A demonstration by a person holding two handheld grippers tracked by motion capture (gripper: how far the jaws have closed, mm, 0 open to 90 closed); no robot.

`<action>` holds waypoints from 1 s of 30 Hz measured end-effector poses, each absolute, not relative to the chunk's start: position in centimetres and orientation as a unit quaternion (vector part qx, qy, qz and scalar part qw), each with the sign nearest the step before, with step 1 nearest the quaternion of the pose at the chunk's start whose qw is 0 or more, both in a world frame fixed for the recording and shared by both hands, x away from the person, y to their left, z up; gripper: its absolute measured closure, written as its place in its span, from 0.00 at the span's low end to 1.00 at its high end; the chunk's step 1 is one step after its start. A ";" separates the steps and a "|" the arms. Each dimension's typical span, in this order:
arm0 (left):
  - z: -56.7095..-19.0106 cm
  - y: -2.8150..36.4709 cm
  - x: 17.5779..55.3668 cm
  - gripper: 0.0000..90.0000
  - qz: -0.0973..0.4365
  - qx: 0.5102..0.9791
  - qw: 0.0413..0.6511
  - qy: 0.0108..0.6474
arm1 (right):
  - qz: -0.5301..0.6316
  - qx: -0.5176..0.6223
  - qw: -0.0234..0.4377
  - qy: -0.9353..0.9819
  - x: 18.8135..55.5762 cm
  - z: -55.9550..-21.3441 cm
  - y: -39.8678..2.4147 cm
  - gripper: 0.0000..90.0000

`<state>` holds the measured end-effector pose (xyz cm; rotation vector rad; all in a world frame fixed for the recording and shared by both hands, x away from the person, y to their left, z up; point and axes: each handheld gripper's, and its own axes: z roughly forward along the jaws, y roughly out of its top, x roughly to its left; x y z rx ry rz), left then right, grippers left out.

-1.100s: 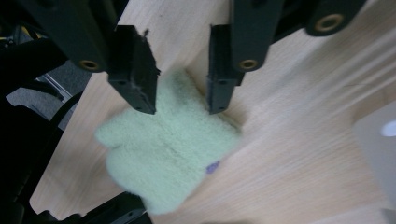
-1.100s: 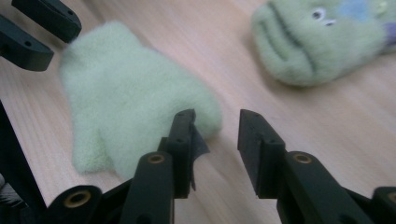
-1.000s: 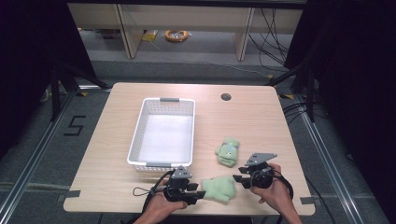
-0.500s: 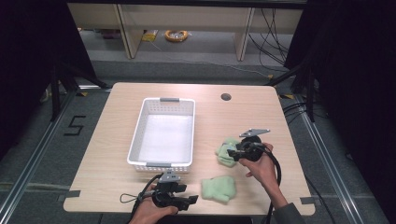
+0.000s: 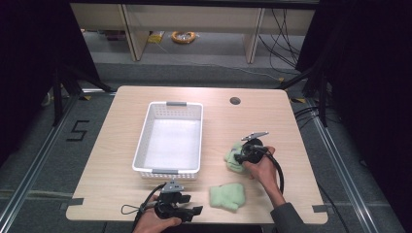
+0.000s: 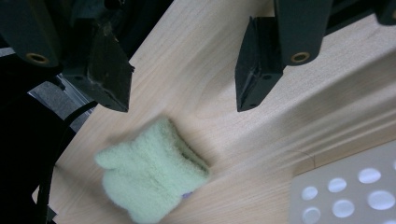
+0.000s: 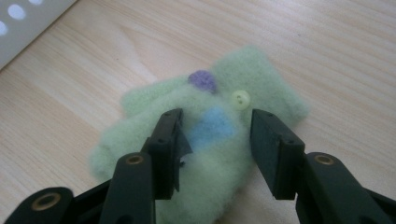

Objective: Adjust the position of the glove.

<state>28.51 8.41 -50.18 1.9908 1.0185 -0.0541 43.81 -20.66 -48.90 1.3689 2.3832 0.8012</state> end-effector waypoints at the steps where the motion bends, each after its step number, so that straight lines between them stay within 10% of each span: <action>1: -50.2 8.4 28.5 0.40 -0.019 0.804 0.434 0.406 | 0.279 0.471 0.139 0.825 43.8 -49.0 -20.7 0.65; 9: -50.3 8.4 28.6 0.41 -0.018 0.799 0.441 0.408 | 0.293 0.441 0.140 0.837 43.8 -49.4 -21.0 0.94; 30: -50.2 9.2 29.0 0.41 -0.016 0.796 0.439 0.417 | 0.389 0.349 0.123 0.843 39.6 -44.0 -22.0 0.96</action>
